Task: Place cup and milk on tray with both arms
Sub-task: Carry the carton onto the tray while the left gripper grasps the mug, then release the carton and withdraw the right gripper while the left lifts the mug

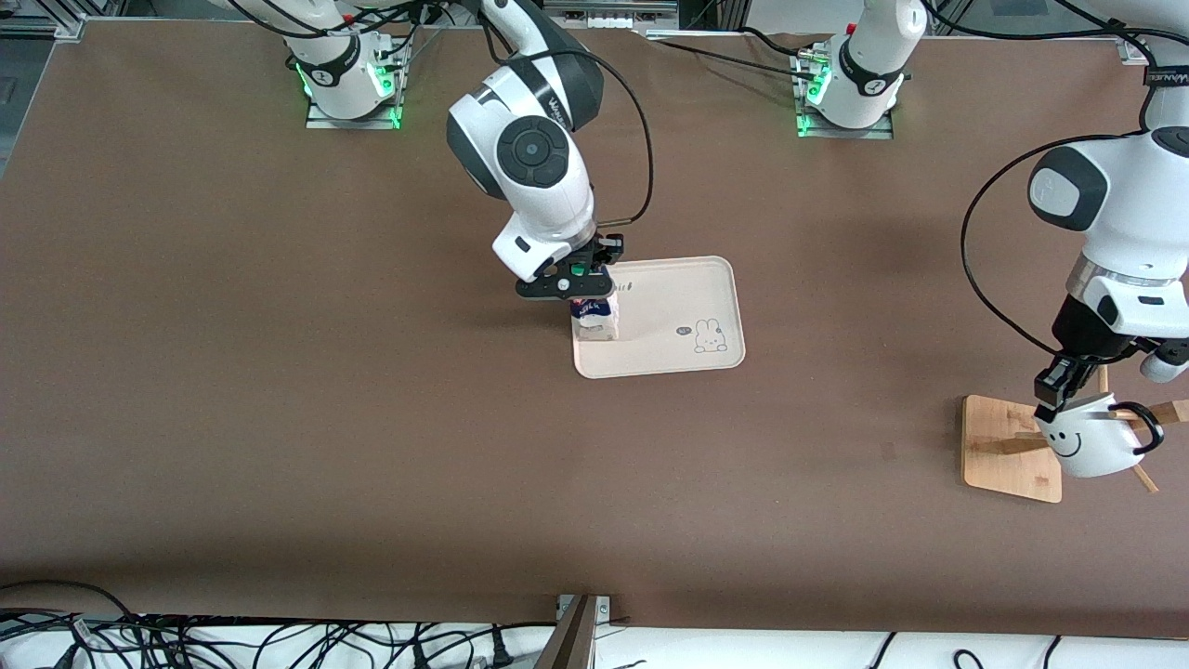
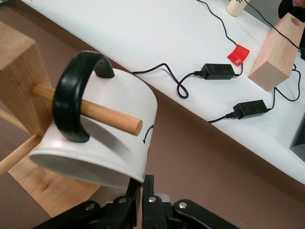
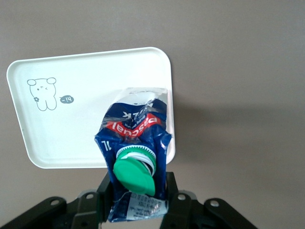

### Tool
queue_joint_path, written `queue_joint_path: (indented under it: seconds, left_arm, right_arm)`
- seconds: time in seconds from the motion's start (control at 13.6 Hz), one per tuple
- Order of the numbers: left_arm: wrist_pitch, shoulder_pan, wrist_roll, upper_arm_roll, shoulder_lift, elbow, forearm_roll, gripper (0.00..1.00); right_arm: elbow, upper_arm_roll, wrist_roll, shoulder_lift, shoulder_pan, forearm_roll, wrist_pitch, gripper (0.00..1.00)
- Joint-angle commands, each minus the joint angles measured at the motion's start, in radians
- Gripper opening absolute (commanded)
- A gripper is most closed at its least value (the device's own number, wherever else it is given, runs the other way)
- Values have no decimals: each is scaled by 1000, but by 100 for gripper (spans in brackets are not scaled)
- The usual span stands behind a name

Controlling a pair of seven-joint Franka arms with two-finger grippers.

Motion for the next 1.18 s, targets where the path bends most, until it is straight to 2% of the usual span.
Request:
queue_joint_path:
  seconds: [0.0, 0.15, 0.22, 0.37, 0.51, 0.74, 0.88, 1.1]
  left_arm:
    - [5, 5, 12, -8, 5, 16, -25, 0]
    - [5, 2, 11, -8, 1, 16, -25, 0]
    - [2, -5, 6, -8, -3, 17, -22, 0]
    - [-9, -6, 6, -10, -12, 17, -17, 0]
    - [-67, -9, 6, -13, -32, 19, -16, 0]
    - [-191, -8, -3, -63, -78, 31, -16, 0]
    - [-207, -8, -6, -100, -86, 33, -16, 0]
    - [-291, -8, -6, -149, -114, 55, -13, 0]
  right_arm:
    - [32, -10, 28, 35, 27, -32, 12, 46]
    - [32, -10, 28, 45, 27, -33, 14, 47]
    - [30, -10, 28, 45, 27, -41, 12, 51]
    - [32, -15, 28, 44, 24, -40, 12, 100]
    - [59, -16, 43, 33, 13, -32, -1, 100]
    - [87, -25, 60, -8, -11, -18, -70, 100]
    - [89, -24, 40, -79, -91, 5, -141, 100]
    - [86, -32, -136, -167, -227, 6, -295, 100]
